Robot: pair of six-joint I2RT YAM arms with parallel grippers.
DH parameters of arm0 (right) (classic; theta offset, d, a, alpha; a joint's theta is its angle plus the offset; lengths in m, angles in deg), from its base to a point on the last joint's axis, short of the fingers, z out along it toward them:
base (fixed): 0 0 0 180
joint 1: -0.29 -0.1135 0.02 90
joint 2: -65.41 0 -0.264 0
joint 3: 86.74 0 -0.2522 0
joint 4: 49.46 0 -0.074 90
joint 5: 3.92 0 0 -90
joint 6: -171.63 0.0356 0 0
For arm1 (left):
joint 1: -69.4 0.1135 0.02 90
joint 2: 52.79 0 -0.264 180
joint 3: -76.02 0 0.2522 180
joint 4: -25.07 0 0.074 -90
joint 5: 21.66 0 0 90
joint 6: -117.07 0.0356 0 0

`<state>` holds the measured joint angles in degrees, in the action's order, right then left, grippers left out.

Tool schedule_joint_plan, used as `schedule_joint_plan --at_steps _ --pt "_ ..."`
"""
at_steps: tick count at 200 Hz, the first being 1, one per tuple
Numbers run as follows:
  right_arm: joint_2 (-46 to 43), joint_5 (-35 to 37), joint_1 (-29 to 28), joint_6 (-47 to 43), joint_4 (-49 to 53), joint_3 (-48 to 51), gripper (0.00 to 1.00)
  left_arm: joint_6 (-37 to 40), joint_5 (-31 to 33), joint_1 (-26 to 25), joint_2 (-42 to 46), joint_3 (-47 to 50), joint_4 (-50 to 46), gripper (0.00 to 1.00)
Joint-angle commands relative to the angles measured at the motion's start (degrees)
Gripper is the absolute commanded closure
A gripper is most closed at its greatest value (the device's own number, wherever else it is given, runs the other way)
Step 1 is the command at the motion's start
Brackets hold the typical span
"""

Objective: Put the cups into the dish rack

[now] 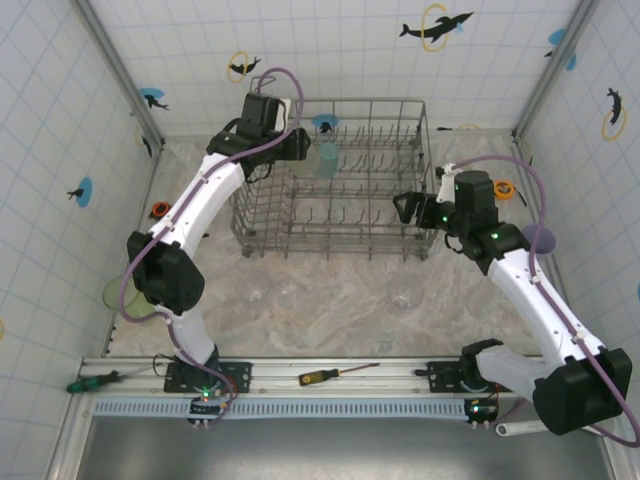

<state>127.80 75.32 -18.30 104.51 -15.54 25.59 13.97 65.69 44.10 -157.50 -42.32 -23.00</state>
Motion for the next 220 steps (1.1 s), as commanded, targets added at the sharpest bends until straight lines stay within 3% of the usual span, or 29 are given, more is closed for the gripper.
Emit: schedule_joint_plan --at_steps 1,41,106,163,220 --pt "-1.46 0.74 -0.54 -1.12 3.35 -2.05 0.0 2.2 3.99 0.41 -0.89 1.36 -0.88 1.0" --pt "-2.7 0.79 -0.65 -1.41 3.49 -1.99 0.0 1.69 4.95 0.23 1.49 9.26 4.58 1.0" --pt "-3.73 1.28 -0.65 -1.9 5.43 -1.34 0.0 1.11 4.19 0.23 2.46 14.08 8.96 1.0" --pt "-3.69 1.27 -0.66 -1.83 5.46 -1.6 0.0 0.32 6.43 0.25 4.33 11.46 8.7 1.0" --pt "-3.23 0.75 -0.59 -1.67 4.77 -1.33 0.0 -1.83 1.99 0.21 4.01 10.78 10.58 1.0"
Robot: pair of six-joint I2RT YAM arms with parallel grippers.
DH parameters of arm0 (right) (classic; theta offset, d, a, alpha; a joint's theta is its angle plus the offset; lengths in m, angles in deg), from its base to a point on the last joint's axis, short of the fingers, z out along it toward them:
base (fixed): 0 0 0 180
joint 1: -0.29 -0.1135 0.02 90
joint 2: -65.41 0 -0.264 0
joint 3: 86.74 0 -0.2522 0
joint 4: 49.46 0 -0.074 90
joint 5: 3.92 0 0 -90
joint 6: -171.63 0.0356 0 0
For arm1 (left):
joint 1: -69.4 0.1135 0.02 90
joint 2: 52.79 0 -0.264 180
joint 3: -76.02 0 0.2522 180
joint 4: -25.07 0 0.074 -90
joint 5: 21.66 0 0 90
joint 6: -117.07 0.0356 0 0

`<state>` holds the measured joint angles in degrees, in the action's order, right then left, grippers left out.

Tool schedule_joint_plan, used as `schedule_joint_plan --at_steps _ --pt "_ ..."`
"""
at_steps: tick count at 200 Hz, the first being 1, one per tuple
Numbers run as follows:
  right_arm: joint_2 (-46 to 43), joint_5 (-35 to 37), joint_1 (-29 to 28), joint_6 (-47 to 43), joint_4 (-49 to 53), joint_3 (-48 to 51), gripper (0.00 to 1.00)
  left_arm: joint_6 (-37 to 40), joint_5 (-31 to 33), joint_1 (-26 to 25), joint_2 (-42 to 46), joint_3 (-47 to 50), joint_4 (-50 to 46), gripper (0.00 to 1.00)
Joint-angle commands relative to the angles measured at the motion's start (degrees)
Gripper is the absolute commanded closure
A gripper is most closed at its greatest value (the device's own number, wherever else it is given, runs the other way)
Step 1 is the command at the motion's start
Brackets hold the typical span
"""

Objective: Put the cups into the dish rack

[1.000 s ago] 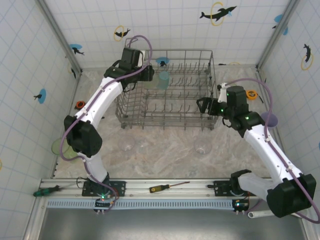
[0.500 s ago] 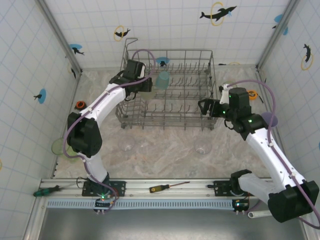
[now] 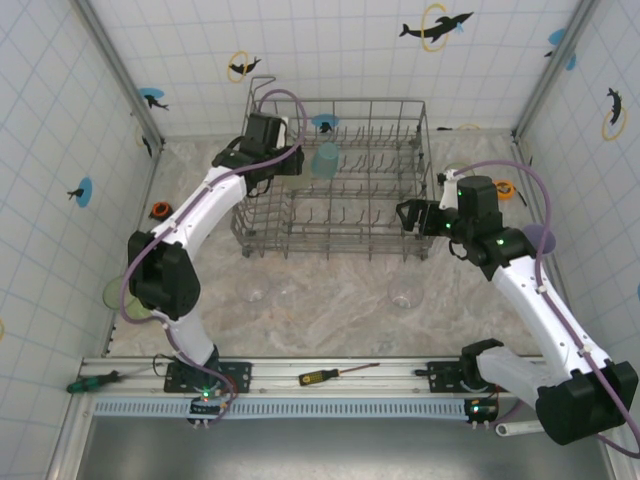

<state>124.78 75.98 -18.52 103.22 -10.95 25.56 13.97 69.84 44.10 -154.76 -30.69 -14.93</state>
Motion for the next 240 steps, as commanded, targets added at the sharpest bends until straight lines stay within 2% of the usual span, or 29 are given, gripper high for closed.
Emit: schedule_joint_plan --at_steps 1,72,157,213,229,240 --pt "-0.18 0.05 -0.41 -0.35 0.15 -1.33 0.0 -1.84 -2.18 0.18 1.22 -0.8 2.65 1.0" --pt "0.04 -0.77 -0.39 -0.01 -0.66 -0.83 0.0 -1.84 -2.16 -0.11 -4.05 1.75 6.4 1.0" --pt "-0.76 -0.43 -0.35 0.23 -0.99 1.58 0.0 -1.38 1.41 -0.8 -3.37 10.58 13.06 1.0" --pt "-1.77 -0.86 -0.61 1.0 -1.46 3.21 0.0 -1.74 2.29 -1.07 -5.54 11.47 14.32 1.0" --pt "-2.55 -0.7 -0.57 1.42 -1.76 3.95 0.0 -1.84 2.46 -1.07 -5.62 11.32 14.79 0.84" --pt "-2.94 -0.96 -0.54 1.68 -2.25 4.48 0.0 -1.84 2.55 -1.07 -5.69 11.16 14.99 0.65"
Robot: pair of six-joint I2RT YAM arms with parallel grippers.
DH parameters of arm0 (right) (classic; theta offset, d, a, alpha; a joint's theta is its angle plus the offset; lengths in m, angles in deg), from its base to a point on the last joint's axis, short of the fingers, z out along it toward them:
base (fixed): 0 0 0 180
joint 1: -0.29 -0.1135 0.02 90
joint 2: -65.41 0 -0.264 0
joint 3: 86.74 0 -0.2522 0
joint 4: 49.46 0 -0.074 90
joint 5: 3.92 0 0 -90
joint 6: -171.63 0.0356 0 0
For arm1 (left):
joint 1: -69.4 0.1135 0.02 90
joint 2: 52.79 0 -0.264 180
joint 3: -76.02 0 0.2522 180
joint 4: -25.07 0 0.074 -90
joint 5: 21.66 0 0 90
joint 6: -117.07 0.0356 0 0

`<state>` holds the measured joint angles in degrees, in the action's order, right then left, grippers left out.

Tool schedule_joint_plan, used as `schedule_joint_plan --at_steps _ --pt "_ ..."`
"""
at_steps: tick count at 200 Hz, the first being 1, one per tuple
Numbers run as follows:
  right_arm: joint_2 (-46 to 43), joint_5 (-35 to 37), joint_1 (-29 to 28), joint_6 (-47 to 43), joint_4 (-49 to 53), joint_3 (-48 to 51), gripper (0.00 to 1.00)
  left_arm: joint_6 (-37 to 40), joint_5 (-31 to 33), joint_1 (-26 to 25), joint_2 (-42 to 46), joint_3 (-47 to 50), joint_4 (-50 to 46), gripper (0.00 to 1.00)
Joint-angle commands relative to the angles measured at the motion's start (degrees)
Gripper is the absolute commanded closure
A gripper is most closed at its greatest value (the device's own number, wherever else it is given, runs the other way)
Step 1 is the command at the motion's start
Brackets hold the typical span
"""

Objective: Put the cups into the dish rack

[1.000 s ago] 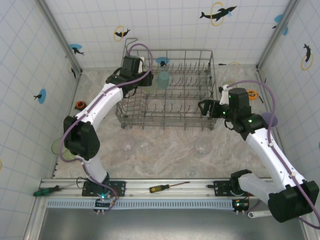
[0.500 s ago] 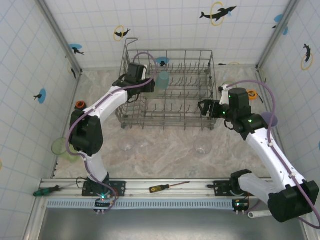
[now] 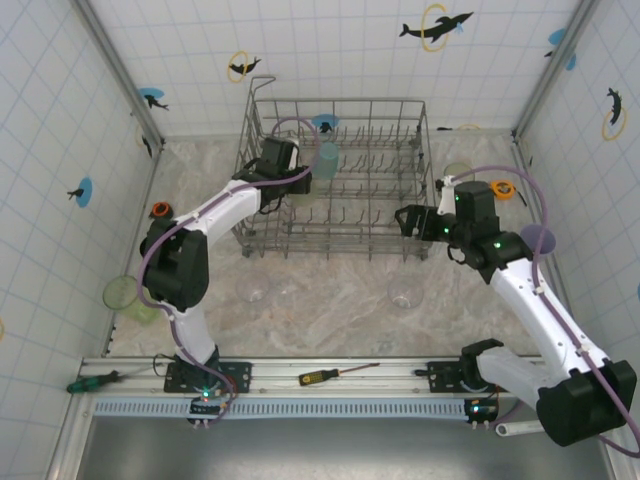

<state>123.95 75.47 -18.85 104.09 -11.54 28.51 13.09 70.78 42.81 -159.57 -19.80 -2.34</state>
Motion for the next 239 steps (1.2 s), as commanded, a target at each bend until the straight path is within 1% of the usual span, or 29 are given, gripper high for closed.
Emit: schedule_joint_plan --at_steps 1,4,5,6,8,11,14,18,19,30,62,97,142,188,239 --pt "-2.16 -0.46 -0.21 0.86 -1.71 1.56 0.0 -0.96 1.61 0.22 -0.88 0.26 2.36 0.63" --pt "-2.2 -0.59 -0.2 0.96 -1.75 1.73 0.0 -0.96 1.61 0.22 -0.82 0.19 2.44 0.53" --pt "-2.25 -0.57 -0.2 0.98 -1.79 1.74 0.0 -0.96 1.65 0.22 -0.85 0.17 2.42 0.49" --pt "-2.31 -0.56 -0.2 1.0 -1.77 1.8 0.0 -0.96 1.67 0.22 -0.87 0.16 2.41 0.42" --pt "-2.34 -0.6 -0.24 1.03 -1.89 1.88 0.0 -0.96 1.73 0.22 -0.88 0.06 2.4 0.34" --pt "-2.38 -0.68 -0.22 1.09 -1.9 1.98 0.0 -0.96 1.84 0.22 -0.84 0.01 2.4 0.25" --pt "-2.44 -0.72 -0.25 1.17 -1.97 2.09 0.0 -1.01 1.87 0.22 -0.74 -0.02 2.4 0.18" --pt "-2.55 -0.8 -0.26 1.18 -1.94 2.18 0.0 -0.97 1.95 0.22 -0.68 -0.11 2.4 0.13" --pt "-2.51 -0.85 -0.27 1.14 -1.98 2.23 0.0 -1.93 1.95 0.22 -0.65 -0.11 2.4 0.12" --pt "-2.65 -0.99 -0.24 1.17 -2.05 2.53 0.0 -3.15 1.96 0.22 -0.22 -0.2 2.44 0.03" --pt "-3.73 -0.77 -0.28 1.31 -2.66 3.85 0.0 -3.85 1.57 0.22 1.18 -0.71 2.29 0.03" --pt "-4.56 -0.5 -0.13 0.45 -2.1 3.92 0.0 -4.91 1.6 0.22 3.47 -2.8 0.11 0.03" --pt "-5.19 -0.39 0.24 -0.63 -1.22 3.61 0.0 -4.83 3.96 0.22 9.05 -3.11 -1.68 0.02" --pt "-5.03 -0.71 1.82 -1.35 -0.71 3.45 0.0 -5.51 3.36 0.22 15.26 -0.12 -2.65 0.02" --pt "-1.95 0.26 3.47 -2.39 2.37 -0.59 0.0 -4.82 3.67 0.22 21.23 6.02 -2.86 0.02"
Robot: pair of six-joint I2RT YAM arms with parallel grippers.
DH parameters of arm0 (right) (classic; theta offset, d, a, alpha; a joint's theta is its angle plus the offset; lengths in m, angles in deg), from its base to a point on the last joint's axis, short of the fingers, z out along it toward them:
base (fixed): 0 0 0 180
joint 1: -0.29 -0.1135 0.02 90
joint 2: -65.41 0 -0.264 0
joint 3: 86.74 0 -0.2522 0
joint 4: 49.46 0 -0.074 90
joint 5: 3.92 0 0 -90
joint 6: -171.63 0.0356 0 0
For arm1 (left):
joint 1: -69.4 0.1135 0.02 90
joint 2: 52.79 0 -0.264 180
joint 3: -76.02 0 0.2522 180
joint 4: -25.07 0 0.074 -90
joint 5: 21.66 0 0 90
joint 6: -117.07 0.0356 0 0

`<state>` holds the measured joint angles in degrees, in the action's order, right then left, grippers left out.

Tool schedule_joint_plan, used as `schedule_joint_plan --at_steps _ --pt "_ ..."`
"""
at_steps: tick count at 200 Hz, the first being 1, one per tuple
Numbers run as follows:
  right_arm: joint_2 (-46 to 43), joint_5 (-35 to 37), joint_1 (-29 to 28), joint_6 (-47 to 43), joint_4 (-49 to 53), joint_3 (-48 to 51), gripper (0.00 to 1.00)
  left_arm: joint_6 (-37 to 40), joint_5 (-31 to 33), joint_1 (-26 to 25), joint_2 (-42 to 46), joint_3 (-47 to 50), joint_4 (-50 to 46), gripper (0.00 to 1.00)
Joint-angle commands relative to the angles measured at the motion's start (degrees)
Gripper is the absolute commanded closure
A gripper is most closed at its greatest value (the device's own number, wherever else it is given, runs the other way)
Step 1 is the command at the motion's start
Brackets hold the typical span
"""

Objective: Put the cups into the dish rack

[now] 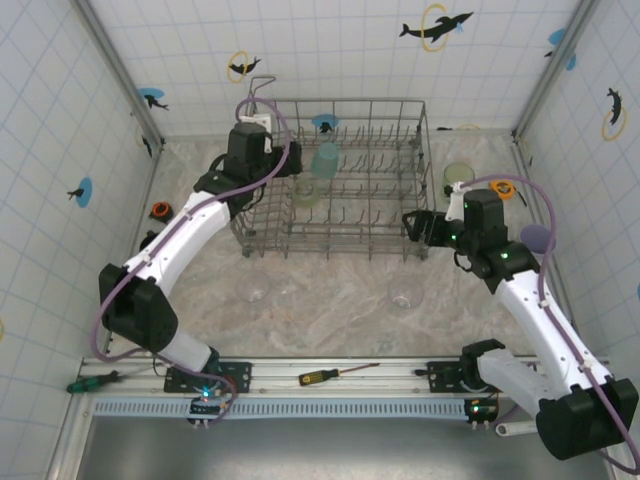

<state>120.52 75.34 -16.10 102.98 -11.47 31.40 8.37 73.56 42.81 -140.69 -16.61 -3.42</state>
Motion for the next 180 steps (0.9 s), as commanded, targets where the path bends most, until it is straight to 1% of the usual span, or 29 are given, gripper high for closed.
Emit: schedule_joint_plan --at_steps 1,23,46,49,53,66,84,123,146,180 --pt "1.57 0.51 0.72 -1.29 2.4 -3.57 0.0 -0.06 0.96 0.22 2.45 2.97 -1.8 0.02" --pt "3.08 3.18 0.96 -2.28 4.74 -5.83 0.0 1.09 1.24 0.22 4.42 5.2 -1.67 0.02" --pt "4.59 7.33 1.18 -3.63 7.66 -8.28 0.0 2.79 -1.52 0.22 6.32 7.05 -0.4 0.02" --pt "4.7 7.85 1.2 -3.75 7.91 -8.49 0.0 2.75 -1.64 0.22 6.53 7.14 -0.39 0.02" --pt "4.87 8.86 1.25 -3.84 8.34 -8.87 0.0 4.7 -1.72 0.22 6.78 7.23 -0.4 0.03" --pt "5.87 11.8 1.79 -4.27 9.41 -10.37 0.0 5.63 -1.81 0.22 7.58 7.67 -0.4 0.02" --pt "7.74 13.47 2.79 -4.89 10.28 -12.56 0.0 6.23 -2.99 0.22 8.48 8.37 -0.14 0.02" --pt "12.7 13.55 5.79 -4.74 10.61 -17.61 0.0 6.39 -7.39 0.22 10.22 10.67 2.14 0.02" --pt "16.78 14.79 8.23 -5.62 10.82 -20.49 0.0 7.36 -11.27 0.22 12.32 14.3 5.68 0.03" --pt "22.19 13.79 11.58 -6.12 11.61 -23.47 0.0 9.05 -11.38 0.22 14.3 17.25 6.53 0.02"
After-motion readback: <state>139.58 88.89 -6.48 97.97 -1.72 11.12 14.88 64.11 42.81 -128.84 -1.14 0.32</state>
